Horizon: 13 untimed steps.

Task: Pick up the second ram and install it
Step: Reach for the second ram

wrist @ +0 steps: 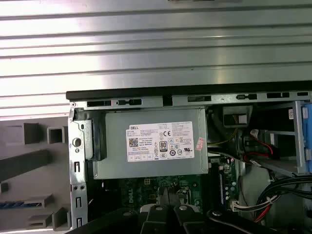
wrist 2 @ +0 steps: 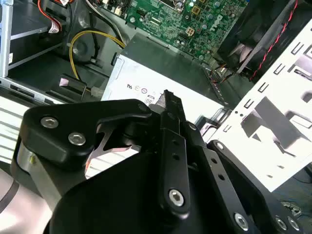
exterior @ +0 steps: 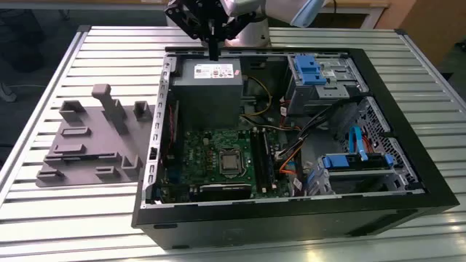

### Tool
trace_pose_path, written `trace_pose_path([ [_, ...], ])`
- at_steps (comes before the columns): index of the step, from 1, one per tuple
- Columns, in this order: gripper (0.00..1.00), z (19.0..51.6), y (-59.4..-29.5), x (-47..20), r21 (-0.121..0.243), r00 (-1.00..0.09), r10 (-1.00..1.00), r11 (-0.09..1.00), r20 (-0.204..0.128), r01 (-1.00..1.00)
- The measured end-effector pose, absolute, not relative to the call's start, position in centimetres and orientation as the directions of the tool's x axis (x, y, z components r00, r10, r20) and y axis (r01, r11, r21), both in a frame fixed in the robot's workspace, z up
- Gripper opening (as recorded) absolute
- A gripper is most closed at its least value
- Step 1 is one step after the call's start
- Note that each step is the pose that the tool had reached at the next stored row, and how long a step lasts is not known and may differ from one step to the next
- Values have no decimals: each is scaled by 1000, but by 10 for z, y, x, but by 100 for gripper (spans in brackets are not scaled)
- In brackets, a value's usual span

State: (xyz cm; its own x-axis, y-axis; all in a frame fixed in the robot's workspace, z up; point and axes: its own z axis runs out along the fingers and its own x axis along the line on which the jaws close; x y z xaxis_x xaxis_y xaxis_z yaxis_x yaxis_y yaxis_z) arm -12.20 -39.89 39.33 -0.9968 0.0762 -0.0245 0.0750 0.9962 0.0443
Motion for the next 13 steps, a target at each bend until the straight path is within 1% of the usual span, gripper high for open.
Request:
trace_pose_path([
  [13, 11, 393, -399, -127, 44, -997, 76, 996, -24, 75],
])
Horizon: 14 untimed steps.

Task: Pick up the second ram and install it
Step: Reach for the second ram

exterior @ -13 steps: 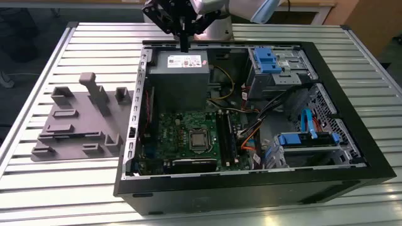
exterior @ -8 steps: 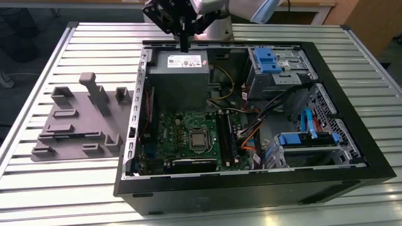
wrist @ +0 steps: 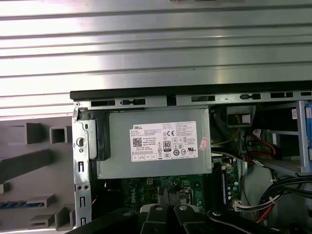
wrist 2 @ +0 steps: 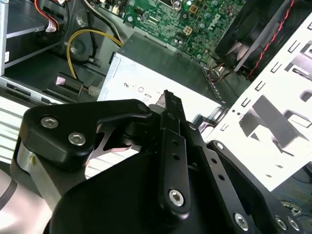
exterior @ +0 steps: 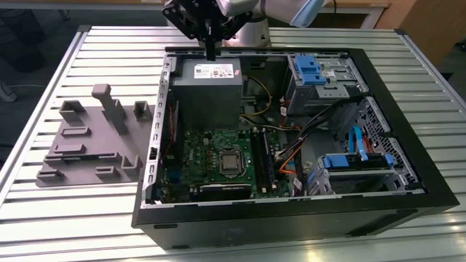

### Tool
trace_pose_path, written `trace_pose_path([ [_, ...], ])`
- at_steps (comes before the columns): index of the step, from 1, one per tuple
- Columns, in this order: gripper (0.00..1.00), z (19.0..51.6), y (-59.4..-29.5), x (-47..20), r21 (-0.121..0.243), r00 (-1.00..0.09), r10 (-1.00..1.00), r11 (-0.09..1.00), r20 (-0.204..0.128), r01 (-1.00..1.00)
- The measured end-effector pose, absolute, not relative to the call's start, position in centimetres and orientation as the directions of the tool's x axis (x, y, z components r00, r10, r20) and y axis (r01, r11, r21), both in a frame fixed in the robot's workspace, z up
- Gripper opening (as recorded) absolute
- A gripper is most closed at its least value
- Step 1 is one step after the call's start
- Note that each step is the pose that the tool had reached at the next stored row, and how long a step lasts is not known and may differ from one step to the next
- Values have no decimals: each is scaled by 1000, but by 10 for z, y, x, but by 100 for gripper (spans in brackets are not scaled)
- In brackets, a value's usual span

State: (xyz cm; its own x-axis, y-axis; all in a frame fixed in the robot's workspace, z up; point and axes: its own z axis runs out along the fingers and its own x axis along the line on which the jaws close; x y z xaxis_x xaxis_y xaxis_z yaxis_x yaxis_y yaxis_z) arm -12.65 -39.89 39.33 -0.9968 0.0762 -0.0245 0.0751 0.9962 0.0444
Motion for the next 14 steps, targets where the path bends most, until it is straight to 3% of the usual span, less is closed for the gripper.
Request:
trace_pose_path([
  [14, 11, 393, -399, -136, 44, -997, 76, 996, -24, 75],
])
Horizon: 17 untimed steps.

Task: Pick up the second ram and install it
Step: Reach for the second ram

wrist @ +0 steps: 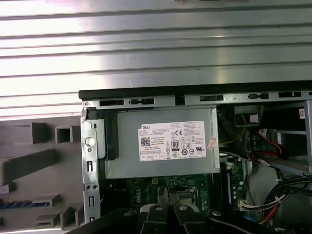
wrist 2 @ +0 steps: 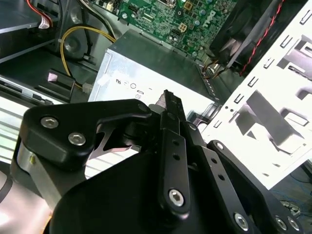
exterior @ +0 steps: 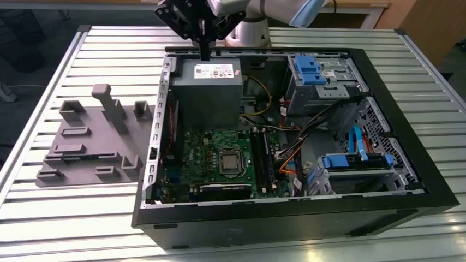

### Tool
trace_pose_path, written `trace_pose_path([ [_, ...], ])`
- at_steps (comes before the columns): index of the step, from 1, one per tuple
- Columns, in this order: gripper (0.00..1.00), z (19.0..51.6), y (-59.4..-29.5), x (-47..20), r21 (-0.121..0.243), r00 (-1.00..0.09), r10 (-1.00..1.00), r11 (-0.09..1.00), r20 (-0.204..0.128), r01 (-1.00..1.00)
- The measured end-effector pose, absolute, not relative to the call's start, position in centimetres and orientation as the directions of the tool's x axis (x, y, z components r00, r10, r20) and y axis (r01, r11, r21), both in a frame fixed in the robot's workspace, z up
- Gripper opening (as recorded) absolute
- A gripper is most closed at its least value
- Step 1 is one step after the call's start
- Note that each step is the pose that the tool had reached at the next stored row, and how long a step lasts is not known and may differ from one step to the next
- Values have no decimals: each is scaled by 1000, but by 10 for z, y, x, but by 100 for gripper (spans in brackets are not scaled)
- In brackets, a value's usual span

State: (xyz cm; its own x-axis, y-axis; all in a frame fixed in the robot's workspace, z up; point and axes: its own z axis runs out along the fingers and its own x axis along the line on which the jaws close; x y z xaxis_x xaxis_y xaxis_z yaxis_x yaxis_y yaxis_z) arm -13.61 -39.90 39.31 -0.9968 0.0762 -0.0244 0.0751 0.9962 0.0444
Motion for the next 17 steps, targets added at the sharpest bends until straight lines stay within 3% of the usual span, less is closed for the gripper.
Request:
trace_pose_path([
  [17, 11, 393, -399, -144, 44, -997, 76, 996, -24, 75],
])
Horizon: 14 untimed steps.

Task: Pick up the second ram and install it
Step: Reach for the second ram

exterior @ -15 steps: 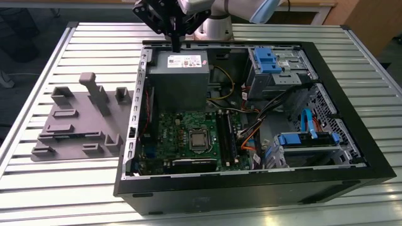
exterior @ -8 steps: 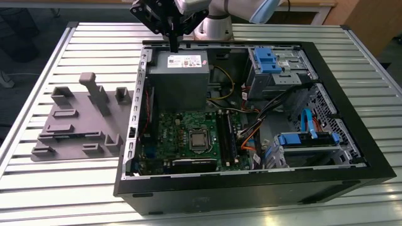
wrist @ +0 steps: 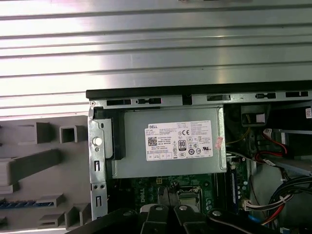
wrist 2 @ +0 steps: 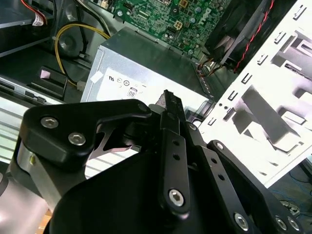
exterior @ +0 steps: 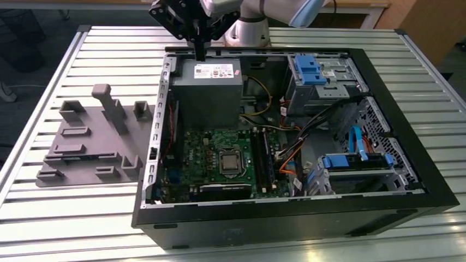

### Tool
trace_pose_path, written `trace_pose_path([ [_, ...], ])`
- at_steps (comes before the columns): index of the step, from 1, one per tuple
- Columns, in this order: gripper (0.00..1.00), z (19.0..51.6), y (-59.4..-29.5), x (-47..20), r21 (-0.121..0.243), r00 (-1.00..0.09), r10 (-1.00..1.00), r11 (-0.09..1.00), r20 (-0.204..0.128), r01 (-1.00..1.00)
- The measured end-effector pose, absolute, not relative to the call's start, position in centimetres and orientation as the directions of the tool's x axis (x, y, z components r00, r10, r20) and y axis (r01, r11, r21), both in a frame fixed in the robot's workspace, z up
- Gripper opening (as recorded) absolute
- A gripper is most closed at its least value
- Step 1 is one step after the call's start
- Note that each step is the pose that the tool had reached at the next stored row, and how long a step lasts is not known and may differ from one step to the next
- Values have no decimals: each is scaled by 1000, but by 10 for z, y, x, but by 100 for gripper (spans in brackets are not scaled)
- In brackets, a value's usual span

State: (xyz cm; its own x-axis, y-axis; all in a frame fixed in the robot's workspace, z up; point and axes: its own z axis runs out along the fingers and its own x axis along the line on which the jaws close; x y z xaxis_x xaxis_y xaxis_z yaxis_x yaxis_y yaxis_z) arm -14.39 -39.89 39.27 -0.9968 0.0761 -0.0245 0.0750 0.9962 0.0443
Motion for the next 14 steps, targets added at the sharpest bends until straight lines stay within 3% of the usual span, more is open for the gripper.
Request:
trace_pose_path([
  [14, 11, 392, -399, -149, 44, -997, 76, 996, -24, 75],
])
